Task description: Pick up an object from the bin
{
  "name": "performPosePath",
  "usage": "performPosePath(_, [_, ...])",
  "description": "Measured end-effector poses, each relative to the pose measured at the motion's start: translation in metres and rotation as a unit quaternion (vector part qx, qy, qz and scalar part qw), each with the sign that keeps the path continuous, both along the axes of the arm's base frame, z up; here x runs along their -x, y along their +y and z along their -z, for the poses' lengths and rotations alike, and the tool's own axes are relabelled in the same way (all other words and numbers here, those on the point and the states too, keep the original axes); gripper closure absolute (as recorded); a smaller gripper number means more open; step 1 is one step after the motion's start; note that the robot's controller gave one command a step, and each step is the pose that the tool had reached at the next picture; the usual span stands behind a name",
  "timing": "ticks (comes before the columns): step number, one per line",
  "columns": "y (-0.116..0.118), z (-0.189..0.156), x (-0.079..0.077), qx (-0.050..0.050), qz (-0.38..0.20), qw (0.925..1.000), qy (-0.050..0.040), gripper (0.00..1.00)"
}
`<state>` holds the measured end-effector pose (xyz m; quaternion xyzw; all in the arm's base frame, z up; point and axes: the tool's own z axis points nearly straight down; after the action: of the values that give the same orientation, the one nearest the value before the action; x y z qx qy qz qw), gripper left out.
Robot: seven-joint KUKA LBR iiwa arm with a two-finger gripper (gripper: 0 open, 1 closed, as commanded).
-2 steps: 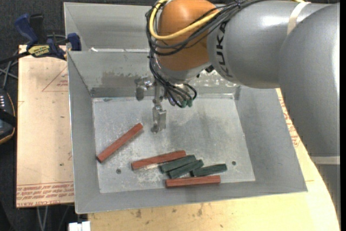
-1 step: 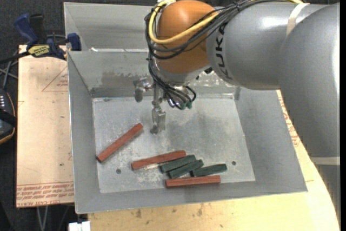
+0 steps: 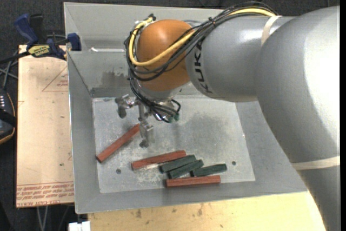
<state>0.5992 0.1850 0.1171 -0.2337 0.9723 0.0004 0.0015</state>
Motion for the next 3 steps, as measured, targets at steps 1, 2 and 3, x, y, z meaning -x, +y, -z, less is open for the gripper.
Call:
performPosePath(1, [0.061,0.045,0.031,0.0,-0.051,0.9987,-0.0002,0.0])
performPosePath(2, [0.028,0.044,0.078,0.0,-0.179,0.9839,0.0011,1.0])
performPosePath(3, [0.027,0.044,0.078,0.0,-0.179,0.9839,0.001,1.0])
